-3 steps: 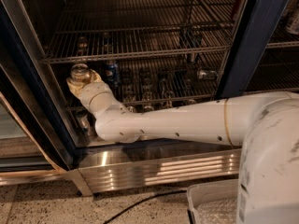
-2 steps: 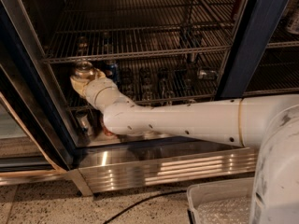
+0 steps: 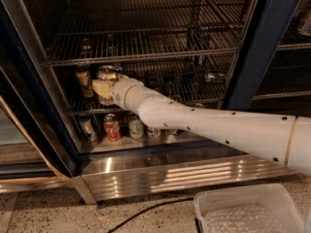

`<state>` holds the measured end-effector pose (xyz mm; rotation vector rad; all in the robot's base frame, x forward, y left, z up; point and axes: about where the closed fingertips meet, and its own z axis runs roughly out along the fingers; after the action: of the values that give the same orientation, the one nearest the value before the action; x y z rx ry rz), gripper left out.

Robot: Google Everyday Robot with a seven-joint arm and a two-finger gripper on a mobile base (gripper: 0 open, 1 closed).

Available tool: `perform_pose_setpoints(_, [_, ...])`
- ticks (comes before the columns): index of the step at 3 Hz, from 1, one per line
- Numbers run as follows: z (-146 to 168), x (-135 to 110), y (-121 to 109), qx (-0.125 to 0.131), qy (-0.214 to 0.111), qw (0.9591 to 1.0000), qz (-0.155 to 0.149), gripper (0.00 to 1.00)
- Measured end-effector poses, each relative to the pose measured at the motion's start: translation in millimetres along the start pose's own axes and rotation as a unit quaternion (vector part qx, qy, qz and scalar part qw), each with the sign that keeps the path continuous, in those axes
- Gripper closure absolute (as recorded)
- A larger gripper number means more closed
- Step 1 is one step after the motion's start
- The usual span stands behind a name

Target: Pick orange can from middle shelf of fridge

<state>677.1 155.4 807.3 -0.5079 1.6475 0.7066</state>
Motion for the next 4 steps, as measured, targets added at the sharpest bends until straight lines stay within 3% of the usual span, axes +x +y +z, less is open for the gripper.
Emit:
perform_pose_setpoints(1, [-7.2, 24.0, 11.3, -0.035, 0.052, 0.9980, 0.002, 1.00])
perform_pose_setpoints(2, [-6.0, 23.6, 13.3, -0.038, 0.053, 0.9979, 0.000, 1.00])
perform_pose_setpoints(4, [-27.9, 37.8, 27.0, -0.066, 0.090, 0.9937, -0.015, 1.00])
